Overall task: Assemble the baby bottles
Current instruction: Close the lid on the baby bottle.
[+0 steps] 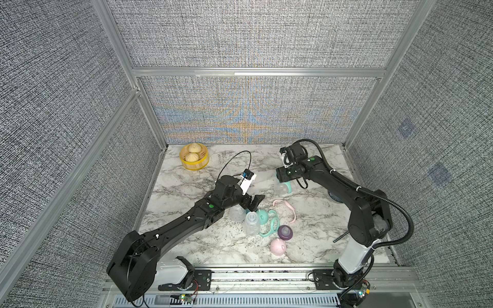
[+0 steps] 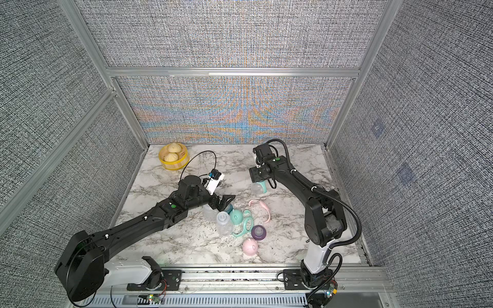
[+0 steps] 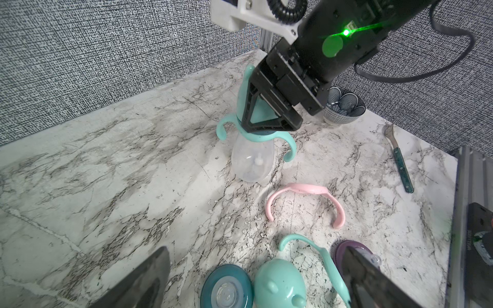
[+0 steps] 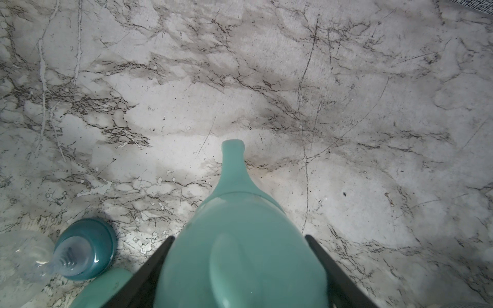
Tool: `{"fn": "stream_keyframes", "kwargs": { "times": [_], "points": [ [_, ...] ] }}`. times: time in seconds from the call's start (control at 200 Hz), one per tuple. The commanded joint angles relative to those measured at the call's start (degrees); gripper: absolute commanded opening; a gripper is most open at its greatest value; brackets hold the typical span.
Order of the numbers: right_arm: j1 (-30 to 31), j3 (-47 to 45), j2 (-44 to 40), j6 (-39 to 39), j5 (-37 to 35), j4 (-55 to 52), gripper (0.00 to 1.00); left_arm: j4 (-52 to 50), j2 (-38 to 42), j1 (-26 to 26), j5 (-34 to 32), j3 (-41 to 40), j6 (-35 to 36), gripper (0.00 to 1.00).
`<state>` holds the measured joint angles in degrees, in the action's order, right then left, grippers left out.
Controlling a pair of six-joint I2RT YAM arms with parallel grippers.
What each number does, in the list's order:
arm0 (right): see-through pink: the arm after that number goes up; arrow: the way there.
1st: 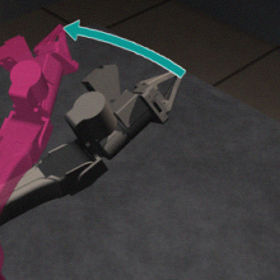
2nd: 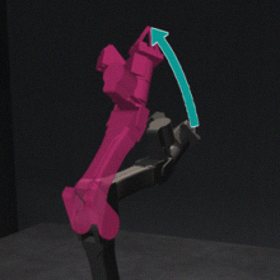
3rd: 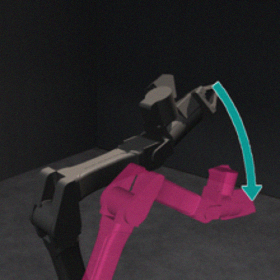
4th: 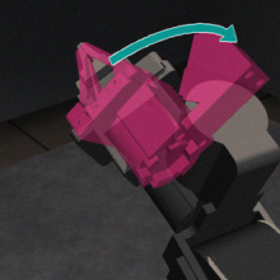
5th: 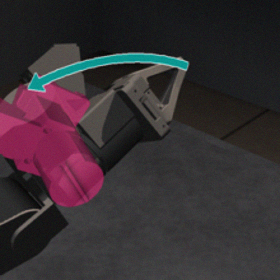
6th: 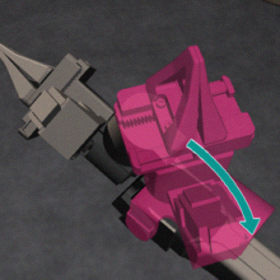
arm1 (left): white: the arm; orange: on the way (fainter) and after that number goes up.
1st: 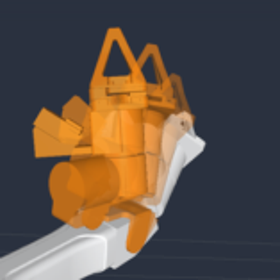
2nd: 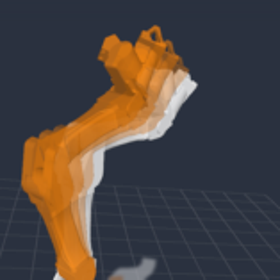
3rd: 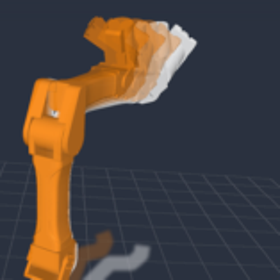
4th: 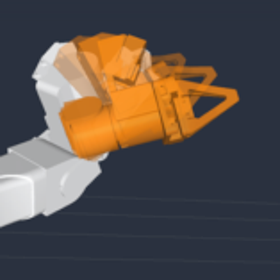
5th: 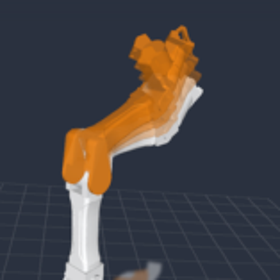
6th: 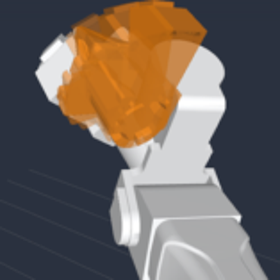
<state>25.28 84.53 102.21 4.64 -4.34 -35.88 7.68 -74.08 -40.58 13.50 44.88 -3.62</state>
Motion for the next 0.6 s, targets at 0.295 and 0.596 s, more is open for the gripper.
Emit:
{"fn": "stream_keyframes", "kwargs": {
  "times": [0.295,0.596],
  "points": [
    [0.03,0.49,0.8,0.28,-2.08,-8.89,0.74,1.14,0.07,0.13,0.21,0.14,-0.16,1.0],
    [0.03,4.67,2.79,-0.33,-0.95,-9.01,0.74,0.93,0.52,0.15,-0.14,-0.08,-0.07,1.0]
  ]
}}
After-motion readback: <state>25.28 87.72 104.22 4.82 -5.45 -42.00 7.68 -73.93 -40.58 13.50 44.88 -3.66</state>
